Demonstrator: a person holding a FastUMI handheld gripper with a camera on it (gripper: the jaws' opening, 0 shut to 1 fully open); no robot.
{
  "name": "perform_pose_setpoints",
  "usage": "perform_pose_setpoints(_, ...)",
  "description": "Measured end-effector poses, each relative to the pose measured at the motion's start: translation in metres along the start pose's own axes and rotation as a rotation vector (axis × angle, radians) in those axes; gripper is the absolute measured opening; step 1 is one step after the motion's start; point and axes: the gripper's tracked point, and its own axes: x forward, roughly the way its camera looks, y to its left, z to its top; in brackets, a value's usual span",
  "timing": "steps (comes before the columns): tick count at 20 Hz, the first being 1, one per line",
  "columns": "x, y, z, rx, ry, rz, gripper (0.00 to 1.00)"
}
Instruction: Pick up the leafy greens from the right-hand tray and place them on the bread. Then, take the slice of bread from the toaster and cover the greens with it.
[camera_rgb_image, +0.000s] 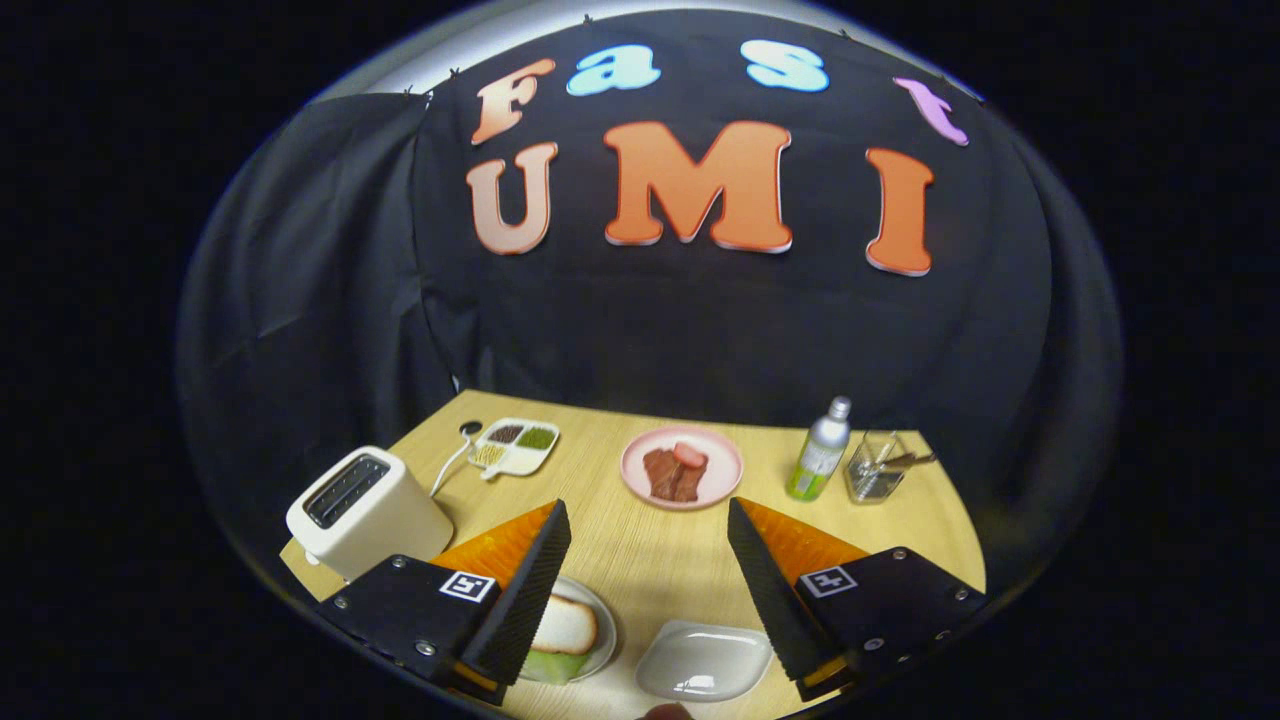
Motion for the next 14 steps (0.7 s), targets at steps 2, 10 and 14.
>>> perform_pose_setpoints(2, -0.015, -0.017, 0.044, 0.003, -0.106, -0.049, 0.95)
perform_pose_setpoints(10, -0.071, -0.047, 0.151, -0.014, -0.367, -0.119, 0.95)
perform_pose_setpoints(14, -0.080, -0.047, 0.166, -0.022, -0.416, -0.131, 0.95)
